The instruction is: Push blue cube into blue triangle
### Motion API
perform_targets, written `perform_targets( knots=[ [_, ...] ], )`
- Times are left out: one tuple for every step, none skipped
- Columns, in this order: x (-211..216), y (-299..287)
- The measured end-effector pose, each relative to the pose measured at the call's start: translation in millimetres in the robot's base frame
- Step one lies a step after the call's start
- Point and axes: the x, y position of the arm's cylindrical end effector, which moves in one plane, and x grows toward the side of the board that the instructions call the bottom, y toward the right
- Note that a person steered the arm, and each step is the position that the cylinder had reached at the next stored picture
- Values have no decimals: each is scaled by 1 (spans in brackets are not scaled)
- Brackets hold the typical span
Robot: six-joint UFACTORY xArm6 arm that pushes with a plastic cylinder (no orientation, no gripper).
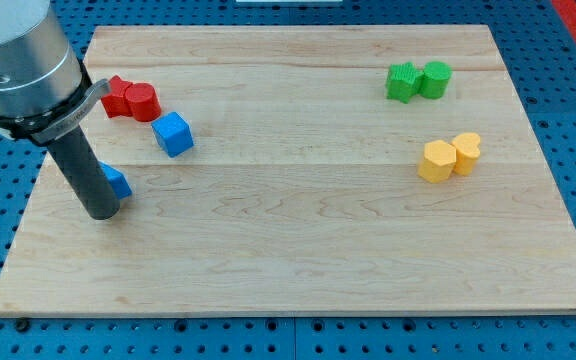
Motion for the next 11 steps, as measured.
perform_targets(
  knots=[
    [-18,-1],
    [-18,-1],
    [-49,-1],
    [-48,10],
    [-46,94],
    [-46,101],
    [-49,126],
    [-54,127],
    [-84,119],
    [-84,119],
    [-114,109]
  ],
)
